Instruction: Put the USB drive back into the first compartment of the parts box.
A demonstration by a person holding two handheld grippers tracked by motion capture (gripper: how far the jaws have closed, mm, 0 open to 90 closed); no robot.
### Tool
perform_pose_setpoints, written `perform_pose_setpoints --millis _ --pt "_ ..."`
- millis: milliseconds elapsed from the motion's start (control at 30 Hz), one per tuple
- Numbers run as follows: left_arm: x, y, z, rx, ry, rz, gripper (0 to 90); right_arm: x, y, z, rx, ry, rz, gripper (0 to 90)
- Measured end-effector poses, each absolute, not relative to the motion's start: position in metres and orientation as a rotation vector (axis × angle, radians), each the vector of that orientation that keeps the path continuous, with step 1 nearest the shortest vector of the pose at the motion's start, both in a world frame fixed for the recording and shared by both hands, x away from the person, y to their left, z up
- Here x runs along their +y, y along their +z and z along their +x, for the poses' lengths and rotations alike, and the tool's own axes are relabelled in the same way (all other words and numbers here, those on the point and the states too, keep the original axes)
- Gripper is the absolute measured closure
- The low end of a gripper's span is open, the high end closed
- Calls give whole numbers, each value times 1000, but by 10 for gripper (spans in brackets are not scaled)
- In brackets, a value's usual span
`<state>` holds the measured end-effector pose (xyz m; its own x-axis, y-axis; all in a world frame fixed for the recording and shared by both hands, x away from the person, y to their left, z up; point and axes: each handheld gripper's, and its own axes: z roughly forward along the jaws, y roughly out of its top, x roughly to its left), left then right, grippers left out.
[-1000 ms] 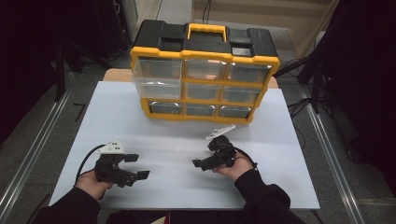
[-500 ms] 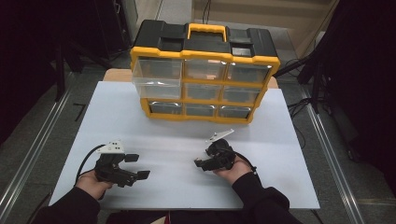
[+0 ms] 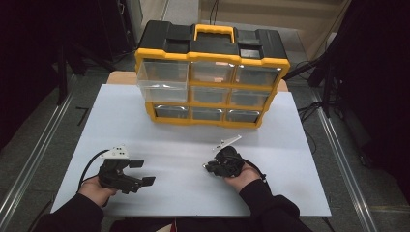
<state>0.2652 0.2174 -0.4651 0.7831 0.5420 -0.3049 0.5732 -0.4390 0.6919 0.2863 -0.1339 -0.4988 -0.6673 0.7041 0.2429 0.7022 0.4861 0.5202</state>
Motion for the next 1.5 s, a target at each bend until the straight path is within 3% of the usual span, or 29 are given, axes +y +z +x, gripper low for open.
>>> perform_pose_setpoints --millis 1033,1500 --pt "218 -465 265 833 -46 2129 165 -153 -480 301 2733 1040 1301 766" --pt "218 -465 266 837 -42 2133 165 -161 -468 307 2831 1111 1056 765"
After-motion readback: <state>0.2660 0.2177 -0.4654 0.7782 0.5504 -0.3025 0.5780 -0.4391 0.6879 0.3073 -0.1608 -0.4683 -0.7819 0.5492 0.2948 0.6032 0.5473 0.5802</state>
